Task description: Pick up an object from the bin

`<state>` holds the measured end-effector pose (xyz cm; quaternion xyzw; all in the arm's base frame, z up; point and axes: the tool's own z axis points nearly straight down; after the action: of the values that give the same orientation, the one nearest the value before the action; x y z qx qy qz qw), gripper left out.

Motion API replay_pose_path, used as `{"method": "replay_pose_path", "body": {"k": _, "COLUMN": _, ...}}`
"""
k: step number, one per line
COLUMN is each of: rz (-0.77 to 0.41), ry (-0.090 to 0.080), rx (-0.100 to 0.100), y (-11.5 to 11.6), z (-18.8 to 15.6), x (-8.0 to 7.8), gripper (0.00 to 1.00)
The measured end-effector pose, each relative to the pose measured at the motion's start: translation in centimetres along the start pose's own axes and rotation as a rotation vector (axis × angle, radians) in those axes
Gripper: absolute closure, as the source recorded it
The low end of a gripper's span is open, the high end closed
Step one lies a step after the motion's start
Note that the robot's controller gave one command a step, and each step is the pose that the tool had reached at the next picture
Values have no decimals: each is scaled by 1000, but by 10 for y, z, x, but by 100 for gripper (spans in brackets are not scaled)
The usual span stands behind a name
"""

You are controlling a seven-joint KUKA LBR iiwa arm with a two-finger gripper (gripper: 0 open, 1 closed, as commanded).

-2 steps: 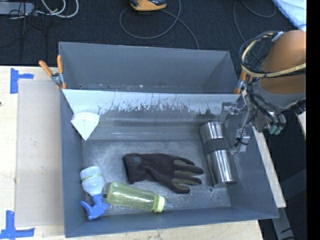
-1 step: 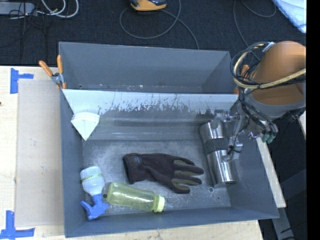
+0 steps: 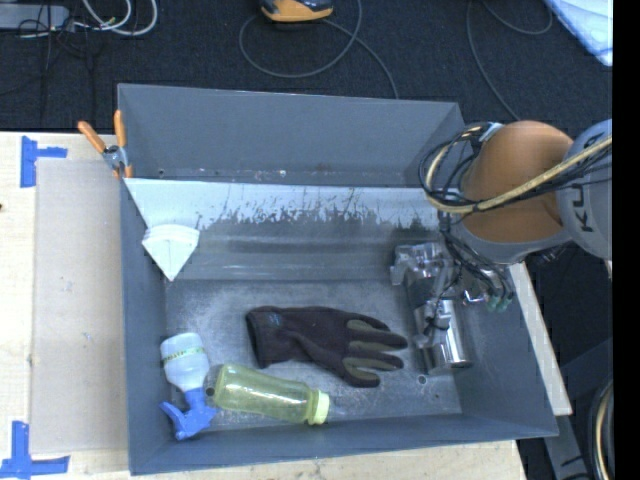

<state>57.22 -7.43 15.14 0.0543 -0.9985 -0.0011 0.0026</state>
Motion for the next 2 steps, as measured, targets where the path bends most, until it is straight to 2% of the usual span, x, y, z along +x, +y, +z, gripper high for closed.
{"method": "replay_pose_path", "body": {"k": 1, "rz": -154, "ry": -1, "rx": 2, "y": 21, "z": 39, "x": 10, "gripper": 0}}
{"method": "replay_pose_path", "body": {"k": 2, "rz": -238, "ry": 0, "rx": 1, "y": 27, "z": 48, "x": 12, "gripper": 0}}
